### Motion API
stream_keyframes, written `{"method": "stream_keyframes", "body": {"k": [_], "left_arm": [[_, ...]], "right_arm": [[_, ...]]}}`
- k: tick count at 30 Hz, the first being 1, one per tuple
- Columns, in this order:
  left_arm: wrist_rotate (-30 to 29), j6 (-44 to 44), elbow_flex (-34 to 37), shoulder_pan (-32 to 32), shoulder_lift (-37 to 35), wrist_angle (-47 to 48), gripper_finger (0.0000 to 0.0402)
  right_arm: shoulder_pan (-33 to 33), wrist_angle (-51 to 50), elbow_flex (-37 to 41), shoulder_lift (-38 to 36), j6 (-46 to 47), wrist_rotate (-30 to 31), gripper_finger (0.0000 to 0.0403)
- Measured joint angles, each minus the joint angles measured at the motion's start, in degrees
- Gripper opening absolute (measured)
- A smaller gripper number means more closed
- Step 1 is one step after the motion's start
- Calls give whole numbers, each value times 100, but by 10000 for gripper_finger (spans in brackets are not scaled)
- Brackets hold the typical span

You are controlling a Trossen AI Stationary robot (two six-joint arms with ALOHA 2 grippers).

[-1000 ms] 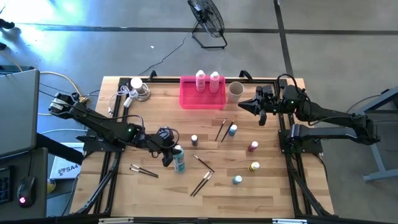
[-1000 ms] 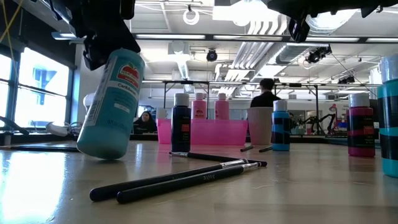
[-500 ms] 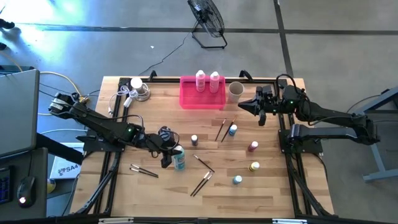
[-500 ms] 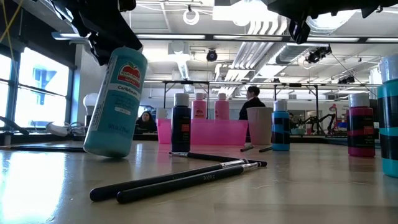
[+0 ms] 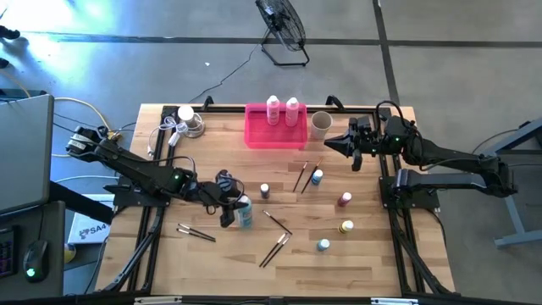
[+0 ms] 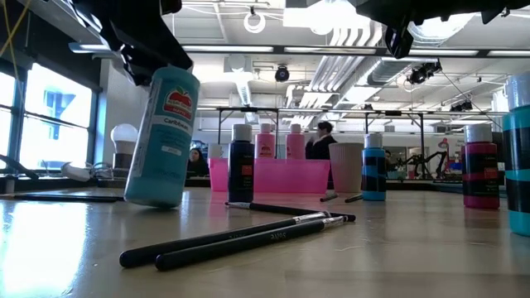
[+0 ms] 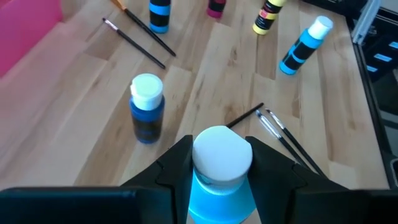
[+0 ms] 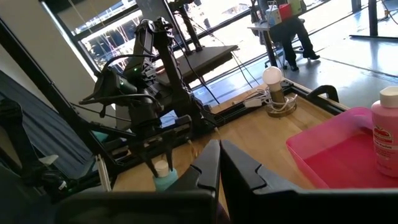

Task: Pick & Place Paint Supplies
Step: Put the big blue paint bottle into the pink bin

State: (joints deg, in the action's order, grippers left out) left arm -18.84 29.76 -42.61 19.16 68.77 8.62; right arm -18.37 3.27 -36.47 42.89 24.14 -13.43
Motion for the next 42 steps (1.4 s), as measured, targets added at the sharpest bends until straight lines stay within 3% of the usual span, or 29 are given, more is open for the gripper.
{"method": "stream_keyframes", "body": {"k": [15,36,42], "left_arm": [[-108,-567,-350,-2,2,-9,122],[-898,-773,-2161,-12,2,2199,122],[-866,-938,-2674,-451,0,2463,122]], "right_arm": [[0,0,0,-2,1,0,4],[0,0,0,0,-2,-20,4],[0,-2,0,0,-37,-22,4]]}}
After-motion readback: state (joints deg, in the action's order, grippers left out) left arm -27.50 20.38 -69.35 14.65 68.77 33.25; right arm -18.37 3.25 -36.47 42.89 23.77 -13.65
